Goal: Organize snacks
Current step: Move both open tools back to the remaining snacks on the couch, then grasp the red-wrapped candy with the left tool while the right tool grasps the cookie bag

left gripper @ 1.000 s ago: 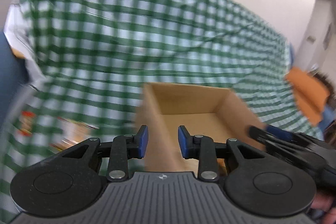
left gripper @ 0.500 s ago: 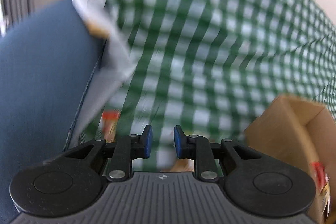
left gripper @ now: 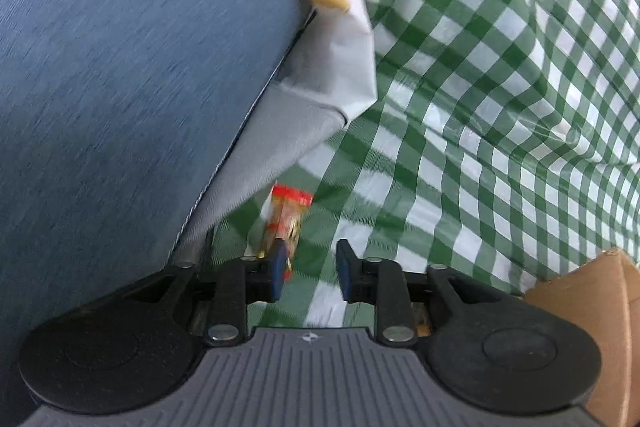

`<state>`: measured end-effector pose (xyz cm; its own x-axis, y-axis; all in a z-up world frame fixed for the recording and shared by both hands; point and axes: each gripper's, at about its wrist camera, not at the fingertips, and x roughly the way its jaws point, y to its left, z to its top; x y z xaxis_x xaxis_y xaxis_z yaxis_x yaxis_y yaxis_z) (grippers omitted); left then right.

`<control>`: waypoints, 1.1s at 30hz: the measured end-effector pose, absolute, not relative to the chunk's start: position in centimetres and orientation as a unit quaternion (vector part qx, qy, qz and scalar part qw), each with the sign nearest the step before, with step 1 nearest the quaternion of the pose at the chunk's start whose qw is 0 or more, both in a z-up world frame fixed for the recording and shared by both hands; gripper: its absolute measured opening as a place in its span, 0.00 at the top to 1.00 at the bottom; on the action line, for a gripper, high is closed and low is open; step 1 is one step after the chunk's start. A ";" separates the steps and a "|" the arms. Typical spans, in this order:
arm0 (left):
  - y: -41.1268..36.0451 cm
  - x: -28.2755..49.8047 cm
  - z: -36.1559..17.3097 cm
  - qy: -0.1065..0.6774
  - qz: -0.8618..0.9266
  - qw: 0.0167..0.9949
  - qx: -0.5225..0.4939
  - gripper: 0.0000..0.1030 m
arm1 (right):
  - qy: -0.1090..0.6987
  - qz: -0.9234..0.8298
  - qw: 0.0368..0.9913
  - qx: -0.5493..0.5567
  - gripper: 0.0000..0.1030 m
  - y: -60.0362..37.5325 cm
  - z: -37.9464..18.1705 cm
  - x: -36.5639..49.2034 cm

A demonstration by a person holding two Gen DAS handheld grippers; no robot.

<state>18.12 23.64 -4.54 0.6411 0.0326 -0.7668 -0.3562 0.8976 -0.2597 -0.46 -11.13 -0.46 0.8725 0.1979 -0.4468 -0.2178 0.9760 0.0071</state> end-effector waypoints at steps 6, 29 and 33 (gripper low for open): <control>22.7 19.9 -5.7 0.409 0.103 0.892 -0.162 0.62 | 0.238 0.129 0.962 -0.023 0.51 -10.7 -0.9 -0.1; 22.3 19.4 -6.2 0.523 0.092 0.817 -0.226 0.82 | 0.305 0.201 0.931 0.007 0.23 -4.2 1.8 2.7; 22.6 19.4 -6.4 0.519 0.088 0.813 -0.248 0.77 | 0.354 0.197 0.914 0.038 0.23 1.6 0.9 6.7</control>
<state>19.43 22.62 -6.37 0.4464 -0.1139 -0.8876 -0.4009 0.8613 -0.3121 6.74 1.62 0.95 0.6719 0.3874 -0.6312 -0.3340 0.9192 0.2086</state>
